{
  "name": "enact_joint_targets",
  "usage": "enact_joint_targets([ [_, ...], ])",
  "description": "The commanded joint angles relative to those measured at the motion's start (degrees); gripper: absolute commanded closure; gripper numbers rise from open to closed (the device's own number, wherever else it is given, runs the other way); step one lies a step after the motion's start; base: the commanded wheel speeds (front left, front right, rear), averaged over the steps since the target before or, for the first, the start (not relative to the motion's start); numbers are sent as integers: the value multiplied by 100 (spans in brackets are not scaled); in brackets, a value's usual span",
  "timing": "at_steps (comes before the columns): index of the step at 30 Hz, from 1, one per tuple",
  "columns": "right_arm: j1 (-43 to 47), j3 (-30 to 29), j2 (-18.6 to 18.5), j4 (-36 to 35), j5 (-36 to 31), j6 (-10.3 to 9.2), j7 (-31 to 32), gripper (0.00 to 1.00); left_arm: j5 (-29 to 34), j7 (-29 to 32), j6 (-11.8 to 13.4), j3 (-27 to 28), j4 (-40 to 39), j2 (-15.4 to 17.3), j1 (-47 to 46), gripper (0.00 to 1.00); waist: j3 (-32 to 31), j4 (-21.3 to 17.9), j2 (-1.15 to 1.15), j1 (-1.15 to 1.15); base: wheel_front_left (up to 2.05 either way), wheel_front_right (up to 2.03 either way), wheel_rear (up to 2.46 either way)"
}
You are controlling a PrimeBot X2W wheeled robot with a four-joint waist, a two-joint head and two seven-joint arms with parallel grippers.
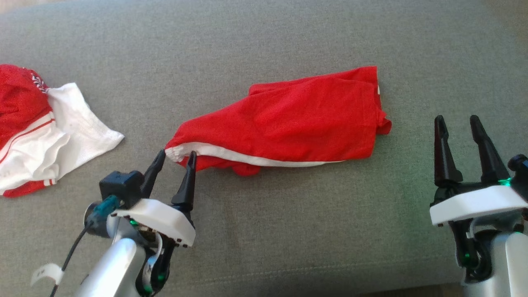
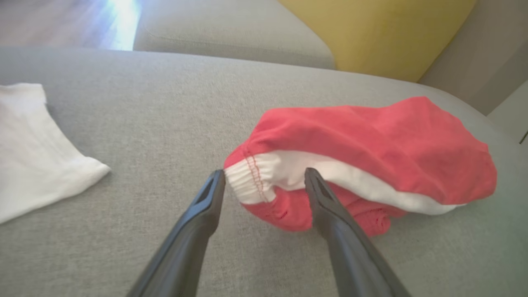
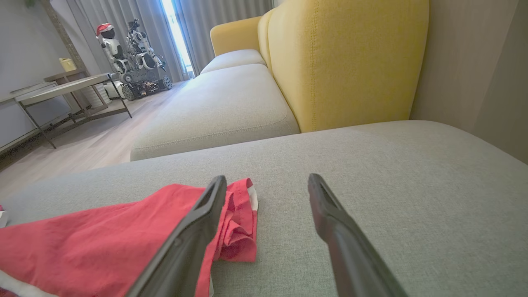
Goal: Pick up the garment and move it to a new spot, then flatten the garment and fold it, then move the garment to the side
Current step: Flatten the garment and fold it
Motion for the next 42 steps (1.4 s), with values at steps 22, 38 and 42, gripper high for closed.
enact_joint_targets([
  [22,322,525,-22,-254,-381,23,229,0,1112,-703,795,1005,-827,313,438,0,-767,293,0,0,0,0,0],
  [38,406,483,-22,-270,-359,23,303,0,1112,-703,737,933,-770,282,448,0,-797,421,0,0,0,0,0],
  [42,437,410,-22,84,-340,23,526,0,1117,-703,704,881,-742,220,345,0,-728,582,0,0,0,0,0],
])
